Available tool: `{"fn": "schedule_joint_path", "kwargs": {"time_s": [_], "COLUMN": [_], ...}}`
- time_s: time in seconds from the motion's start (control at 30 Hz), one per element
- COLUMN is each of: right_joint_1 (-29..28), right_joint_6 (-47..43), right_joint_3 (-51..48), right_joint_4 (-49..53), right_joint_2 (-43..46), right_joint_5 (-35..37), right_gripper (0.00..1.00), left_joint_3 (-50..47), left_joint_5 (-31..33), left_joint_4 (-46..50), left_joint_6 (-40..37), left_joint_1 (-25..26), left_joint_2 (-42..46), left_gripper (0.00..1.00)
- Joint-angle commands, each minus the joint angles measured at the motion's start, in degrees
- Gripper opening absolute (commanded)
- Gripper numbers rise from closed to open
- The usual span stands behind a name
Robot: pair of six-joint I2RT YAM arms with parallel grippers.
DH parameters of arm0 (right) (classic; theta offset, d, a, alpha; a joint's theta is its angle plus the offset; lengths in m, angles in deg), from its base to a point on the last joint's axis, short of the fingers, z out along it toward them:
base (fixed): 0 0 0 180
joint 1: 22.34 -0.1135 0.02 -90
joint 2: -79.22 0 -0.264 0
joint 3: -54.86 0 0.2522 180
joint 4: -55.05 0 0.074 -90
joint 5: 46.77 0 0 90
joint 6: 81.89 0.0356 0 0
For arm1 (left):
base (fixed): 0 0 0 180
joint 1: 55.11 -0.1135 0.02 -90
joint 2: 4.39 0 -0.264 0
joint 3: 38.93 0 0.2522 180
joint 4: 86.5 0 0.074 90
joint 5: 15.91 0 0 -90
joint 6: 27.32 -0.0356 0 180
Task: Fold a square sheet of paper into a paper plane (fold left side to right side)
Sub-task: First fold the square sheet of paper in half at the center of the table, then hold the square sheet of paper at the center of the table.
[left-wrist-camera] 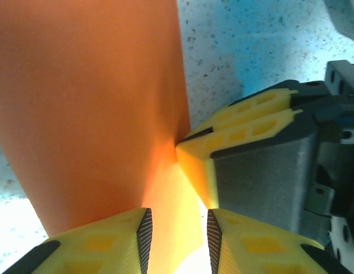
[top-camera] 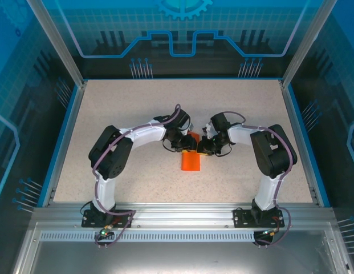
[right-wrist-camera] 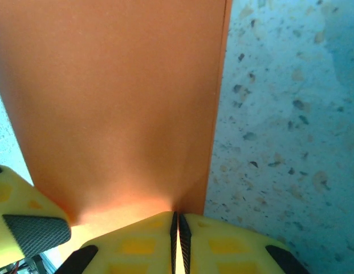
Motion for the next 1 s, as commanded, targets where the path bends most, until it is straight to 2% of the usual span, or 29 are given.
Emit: {"fn": "schedule_joint_path", "kwargs": {"time_s": [0.0,0.37,0.7,0.97], "right_joint_1": [-0.69,-0.66,0.45,-1.58], "right_joint_6": [-0.76,-1.34,-1.57,2.97], "right_joint_3": [-1.15,-1.72,0.33,5.30], "right_joint_4": [4.33,2.97,-0.81,-4.11], "right_joint_2": [-3.08,-2.54,5.83,1.86], "right_joint_5": [4.31,2.80,-5.93,-6.15], "right_gripper": [0.15,0.15,0.15,0.14], "left_joint_3": [-2.03,-7.47,-9.30,-8.89], "left_joint_5": [1.86,1.29,1.21,1.44], "left_joint_4": [1.17,-2.56,-3.15,-3.23], "left_joint_6": [0.65,1.10,1.19,1.37], "left_joint_1": [-0.21,-2.20,-2.14,-1.58], "left_joint_2": [-1.33,-1.92,-2.05,-2.48], "left_gripper": [0.35,0.34,0.33,0.32]}}
